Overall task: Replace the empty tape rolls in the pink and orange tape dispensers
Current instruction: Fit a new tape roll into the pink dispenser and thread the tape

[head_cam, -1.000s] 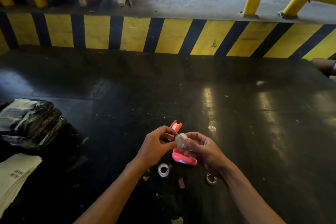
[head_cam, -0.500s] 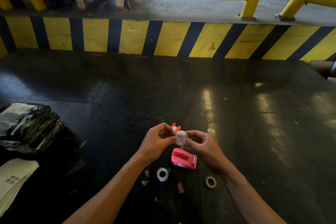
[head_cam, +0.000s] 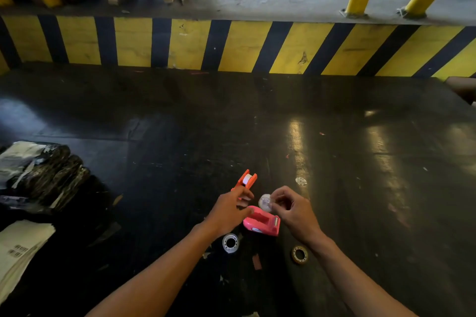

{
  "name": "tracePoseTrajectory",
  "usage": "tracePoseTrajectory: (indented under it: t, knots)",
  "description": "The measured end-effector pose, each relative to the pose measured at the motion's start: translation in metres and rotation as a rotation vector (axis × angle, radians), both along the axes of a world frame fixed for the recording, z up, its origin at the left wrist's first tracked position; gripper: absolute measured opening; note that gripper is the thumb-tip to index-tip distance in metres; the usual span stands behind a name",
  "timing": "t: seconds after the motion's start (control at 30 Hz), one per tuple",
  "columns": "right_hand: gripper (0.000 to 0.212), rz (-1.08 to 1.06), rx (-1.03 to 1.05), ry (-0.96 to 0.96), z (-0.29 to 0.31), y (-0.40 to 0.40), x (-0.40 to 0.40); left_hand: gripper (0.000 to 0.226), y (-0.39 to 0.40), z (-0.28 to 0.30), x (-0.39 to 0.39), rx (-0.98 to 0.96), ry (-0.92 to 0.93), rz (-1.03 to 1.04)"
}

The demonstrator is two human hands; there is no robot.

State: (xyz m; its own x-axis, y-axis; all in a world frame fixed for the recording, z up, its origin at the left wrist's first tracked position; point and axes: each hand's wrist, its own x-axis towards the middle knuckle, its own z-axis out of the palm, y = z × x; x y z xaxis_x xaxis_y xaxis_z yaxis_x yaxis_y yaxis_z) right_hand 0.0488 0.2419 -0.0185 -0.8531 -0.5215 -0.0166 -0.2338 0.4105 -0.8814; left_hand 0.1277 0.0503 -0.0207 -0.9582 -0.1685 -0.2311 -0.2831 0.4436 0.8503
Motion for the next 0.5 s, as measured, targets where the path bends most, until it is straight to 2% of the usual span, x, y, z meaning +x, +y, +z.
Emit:
tracePoseTrajectory:
  t: [0.1,0.2,0.33,0.5]
  knots:
    - [0.016,0.087,0.174,0.066,-0.026,-0.002,-0.007,0.063,-0.003,-0.022,-0.003,-0.225,-0.115,-0.155]
    - [0.016,0.196,0.3,0.102,-0.04,-0.006,-0.011,0.077,-0.002,-0.028,-0.009,-0.326,-0.177,-0.244]
    - [0.012,0.282,0.341,0.193,-0.044,-0.013,-0.012,0.072,-0.002,-0.035,-0.018,-0.387,-0.261,-0.256]
    - [0.002,0.334,0.328,0.275,-0.049,-0.01,-0.013,0.064,-0.001,-0.044,-0.022,-0.346,-0.288,-0.211]
